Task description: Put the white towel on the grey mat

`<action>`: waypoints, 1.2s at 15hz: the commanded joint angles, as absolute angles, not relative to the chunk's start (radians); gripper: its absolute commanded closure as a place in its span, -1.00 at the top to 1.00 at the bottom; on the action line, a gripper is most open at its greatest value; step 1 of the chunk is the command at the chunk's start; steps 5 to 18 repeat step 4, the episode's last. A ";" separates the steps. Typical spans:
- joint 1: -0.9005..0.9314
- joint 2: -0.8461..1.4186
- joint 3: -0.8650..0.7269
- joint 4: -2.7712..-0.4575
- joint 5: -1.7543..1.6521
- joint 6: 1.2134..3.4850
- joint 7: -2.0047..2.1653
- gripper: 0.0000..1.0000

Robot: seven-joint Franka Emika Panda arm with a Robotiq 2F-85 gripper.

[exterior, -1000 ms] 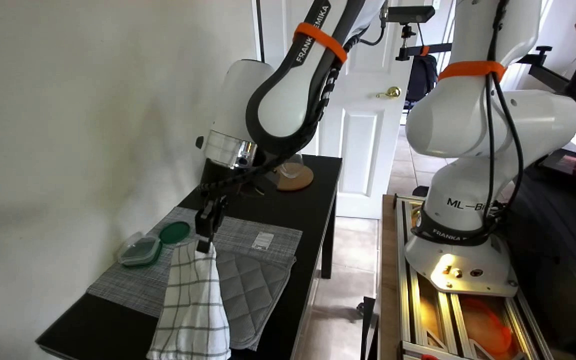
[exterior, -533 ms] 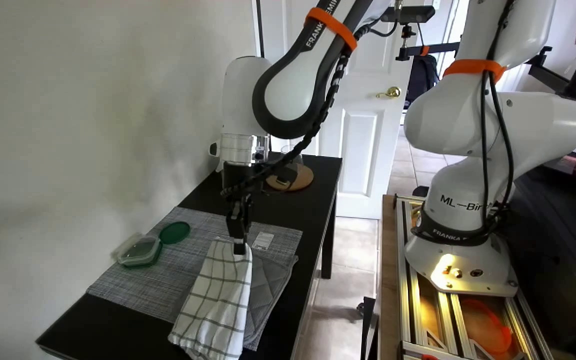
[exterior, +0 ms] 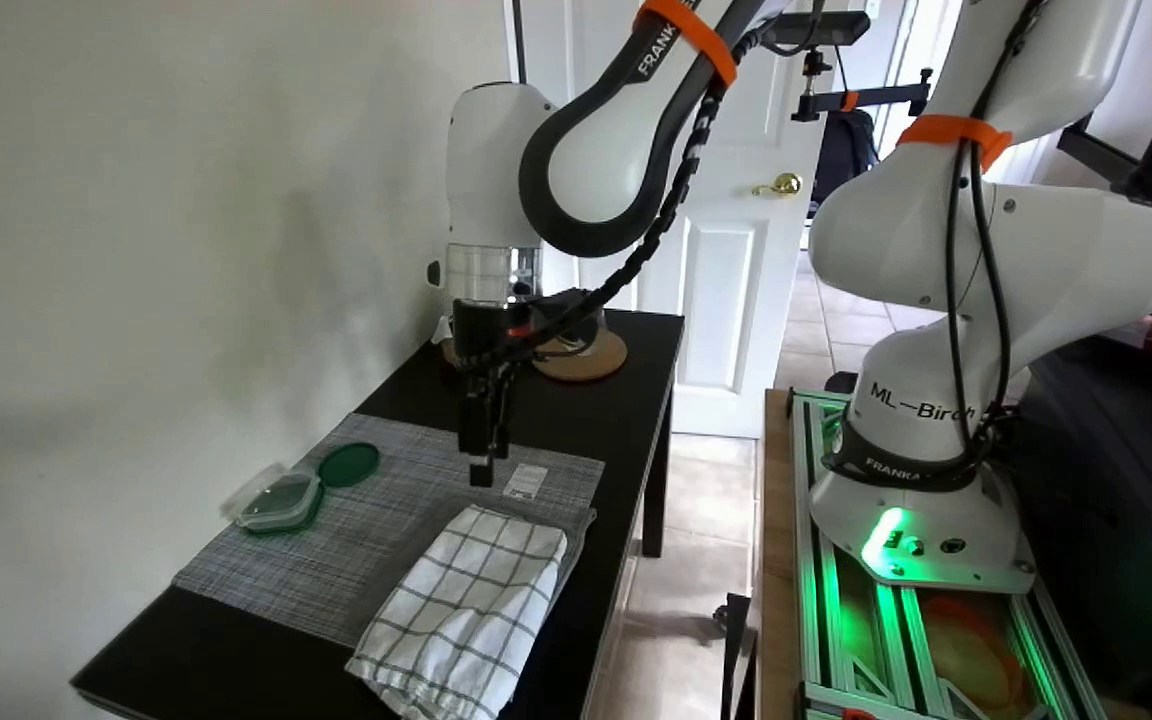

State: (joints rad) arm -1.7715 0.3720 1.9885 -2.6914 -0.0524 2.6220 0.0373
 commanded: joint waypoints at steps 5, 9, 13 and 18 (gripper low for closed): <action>-1.793 0.403 2.065 -2.685 -0.053 2.759 0.063 0.89; -1.793 0.403 2.065 -2.685 -0.053 2.759 0.063 0.89; -1.793 0.403 2.065 -2.685 -0.053 2.759 0.063 0.89; -1.793 0.403 2.065 -2.685 -0.053 2.759 0.063 0.89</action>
